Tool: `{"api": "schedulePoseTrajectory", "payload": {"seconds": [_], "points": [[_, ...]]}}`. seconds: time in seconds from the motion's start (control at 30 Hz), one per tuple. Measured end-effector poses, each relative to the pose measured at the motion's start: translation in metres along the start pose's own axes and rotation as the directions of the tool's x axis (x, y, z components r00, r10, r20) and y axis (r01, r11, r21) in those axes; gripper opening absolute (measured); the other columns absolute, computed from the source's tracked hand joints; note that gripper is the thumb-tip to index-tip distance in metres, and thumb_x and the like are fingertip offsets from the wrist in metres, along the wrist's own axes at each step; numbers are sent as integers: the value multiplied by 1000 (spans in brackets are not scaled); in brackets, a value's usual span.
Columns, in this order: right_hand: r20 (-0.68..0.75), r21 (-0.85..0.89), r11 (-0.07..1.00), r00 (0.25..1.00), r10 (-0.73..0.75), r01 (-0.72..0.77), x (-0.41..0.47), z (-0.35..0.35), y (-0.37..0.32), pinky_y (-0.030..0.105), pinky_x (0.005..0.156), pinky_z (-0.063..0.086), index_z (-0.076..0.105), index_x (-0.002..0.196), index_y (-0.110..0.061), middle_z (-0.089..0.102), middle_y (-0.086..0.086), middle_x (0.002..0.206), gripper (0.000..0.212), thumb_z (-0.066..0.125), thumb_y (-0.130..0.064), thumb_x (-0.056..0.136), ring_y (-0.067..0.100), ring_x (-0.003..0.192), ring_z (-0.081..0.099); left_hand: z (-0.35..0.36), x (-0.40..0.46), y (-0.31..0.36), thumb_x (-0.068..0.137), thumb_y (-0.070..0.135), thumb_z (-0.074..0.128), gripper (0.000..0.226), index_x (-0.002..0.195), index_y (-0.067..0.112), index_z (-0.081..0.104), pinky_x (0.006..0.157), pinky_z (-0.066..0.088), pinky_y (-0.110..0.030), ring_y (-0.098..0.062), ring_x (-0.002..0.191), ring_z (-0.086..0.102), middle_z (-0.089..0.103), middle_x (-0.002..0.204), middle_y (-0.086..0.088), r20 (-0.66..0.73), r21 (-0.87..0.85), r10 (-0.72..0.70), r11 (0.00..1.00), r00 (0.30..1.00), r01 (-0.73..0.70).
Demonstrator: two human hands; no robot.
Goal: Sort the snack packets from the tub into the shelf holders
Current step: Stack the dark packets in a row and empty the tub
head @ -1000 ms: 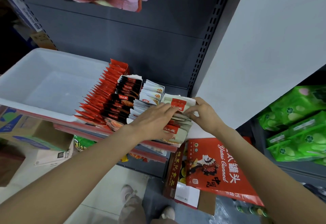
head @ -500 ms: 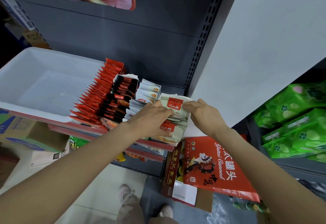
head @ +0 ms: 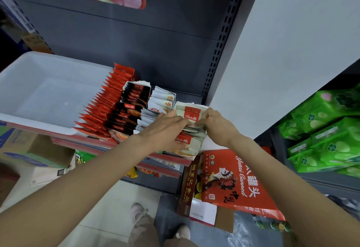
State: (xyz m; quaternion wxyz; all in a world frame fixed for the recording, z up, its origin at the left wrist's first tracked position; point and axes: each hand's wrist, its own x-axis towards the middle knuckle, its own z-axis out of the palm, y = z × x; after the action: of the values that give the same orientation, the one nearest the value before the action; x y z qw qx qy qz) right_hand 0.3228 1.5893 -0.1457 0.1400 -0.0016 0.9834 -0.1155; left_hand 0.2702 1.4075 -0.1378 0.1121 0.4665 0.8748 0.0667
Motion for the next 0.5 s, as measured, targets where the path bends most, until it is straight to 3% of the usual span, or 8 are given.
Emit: {"api": "schedulePoseTrajectory", "payload": {"seconds": [0.1, 0.17, 0.3, 0.5], "points": [[-2, 100, 989, 995, -104, 104, -1, -2, 10, 37, 101, 41, 59, 127, -18, 43, 5, 134, 53, 39, 12, 88, 24, 124, 39, 0, 0, 2, 83, 55, 57, 83, 148, 17, 20, 99, 31, -34, -16, 116, 31, 44, 131, 2, 22, 26, -26, 999, 999, 25], [2, 94, 987, 992, -129, 129, -2, -5, 13, 38, 104, 38, 58, 128, -21, 36, 1, 146, 61, 35, 16, 85, 24, 128, 35, -2, 2, 3, 81, 56, 58, 83, 147, 17, 26, 99, 33, -35, -16, 116, 31, 42, 130, 1, 43, 44, -32, 999, 999, 30], [36, -55, 996, 997, -73, 75, -9, -13, 3, 32, 89, 45, 49, 135, -29, 25, -4, 153, 59, 37, 7, 90, 21, 127, 30, -7, 8, 4, 77, 56, 63, 72, 137, 18, 47, 96, 35, -32, -16, 113, 33, 43, 125, 1, 52, 29, -42, 999, 998, 40], [48, -64, 997, 999, -26, 29, -8, -20, -6, 30, 82, 41, 52, 132, -33, 31, 0, 150, 55, 40, 3, 91, 21, 129, 30, -6, 10, 1, 77, 57, 63, 67, 132, 20, 51, 89, 36, -29, -16, 102, 35, 55, 123, 2, 74, 24, -43, 999, 996, 41]]}}
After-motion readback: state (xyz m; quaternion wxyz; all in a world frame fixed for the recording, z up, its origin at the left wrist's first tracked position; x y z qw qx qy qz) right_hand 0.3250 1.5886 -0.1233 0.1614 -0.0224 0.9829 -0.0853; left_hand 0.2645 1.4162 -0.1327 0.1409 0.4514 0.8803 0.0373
